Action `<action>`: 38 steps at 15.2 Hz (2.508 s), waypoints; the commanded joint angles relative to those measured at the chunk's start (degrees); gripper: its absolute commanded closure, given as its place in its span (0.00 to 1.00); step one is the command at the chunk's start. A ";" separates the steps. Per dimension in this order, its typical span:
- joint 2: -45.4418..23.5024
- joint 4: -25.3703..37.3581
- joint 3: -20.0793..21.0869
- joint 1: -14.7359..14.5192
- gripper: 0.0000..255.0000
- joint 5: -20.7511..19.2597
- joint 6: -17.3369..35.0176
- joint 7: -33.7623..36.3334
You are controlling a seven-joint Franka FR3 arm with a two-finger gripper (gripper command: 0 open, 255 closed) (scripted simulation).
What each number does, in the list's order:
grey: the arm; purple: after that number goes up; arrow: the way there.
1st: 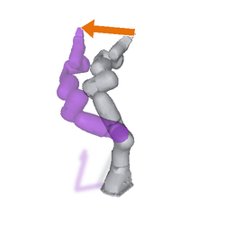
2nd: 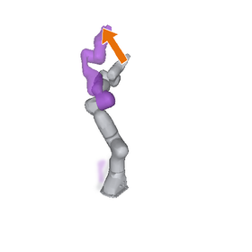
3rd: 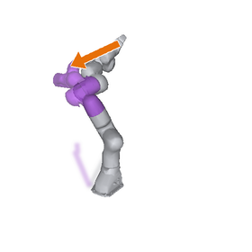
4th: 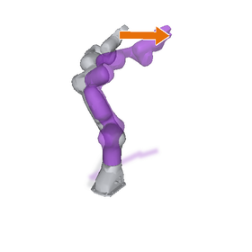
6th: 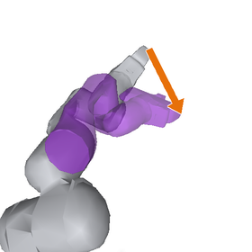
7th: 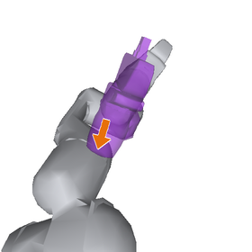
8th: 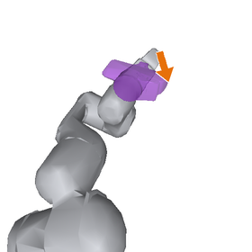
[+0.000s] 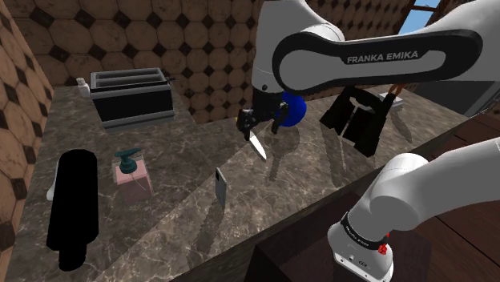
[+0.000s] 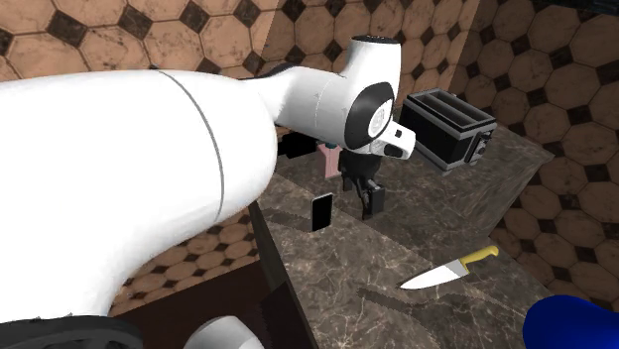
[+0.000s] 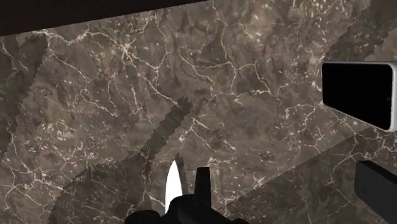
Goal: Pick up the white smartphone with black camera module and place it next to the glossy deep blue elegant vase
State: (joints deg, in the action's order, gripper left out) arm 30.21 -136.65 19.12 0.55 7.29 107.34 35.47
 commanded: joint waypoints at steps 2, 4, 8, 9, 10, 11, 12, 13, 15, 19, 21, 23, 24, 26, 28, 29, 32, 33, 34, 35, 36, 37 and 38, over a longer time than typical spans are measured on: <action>-4.92 0.96 3.14 0.14 0.00 1.45 3.30 5.76; -8.85 2.17 5.08 0.39 0.00 1.86 5.59 9.47; -17.44 5.47 8.65 0.91 0.00 1.48 10.01 17.14; -19.74 6.48 9.43 1.00 0.00 1.11 11.05 19.12; -22.08 7.56 10.14 1.05 0.00 0.62 12.06 21.13; -24.47 8.71 10.80 1.06 0.00 0.03 13.03 23.17; -25.74 9.34 11.05 0.99 0.00 -0.33 13.52 24.24; -26.10 8.87 11.08 0.91 0.00 -0.47 14.32 24.36; -26.86 7.98 11.22 0.84 0.00 -0.79 15.90 24.63; -28.57 6.33 11.49 0.72 0.00 -1.57 19.09 25.26; -28.83 6.11 11.52 0.70 0.00 -1.70 19.55 25.36; -28.83 6.11 11.52 0.70 0.00 -1.70 19.55 25.36; -28.83 6.11 11.52 0.70 0.00 -1.71 19.55 25.36; -28.83 6.11 11.52 0.70 0.00 -1.71 19.55 25.36; -28.83 6.12 11.52 0.70 1.00 -1.70 19.53 25.36; -28.83 6.12 11.52 0.70 1.00 -1.70 19.53 25.36; -28.83 6.12 11.52 0.70 1.00 -1.70 19.53 25.36; -28.83 6.11 11.52 0.70 1.00 -1.70 19.53 25.36; -28.82 6.11 11.52 0.70 1.00 -1.70 19.53 25.36; -28.82 6.11 11.52 0.70 1.00 -1.69 19.54 25.35; -28.83 6.11 11.52 0.70 1.00 -1.70 19.54 25.36; -28.83 6.11 11.52 0.70 1.00 -1.71 19.55 25.36; -28.33 6.45 11.48 0.71 1.00 -1.44 18.76 25.20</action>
State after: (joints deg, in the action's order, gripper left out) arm 1.68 -130.40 30.61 1.26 5.74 126.49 60.71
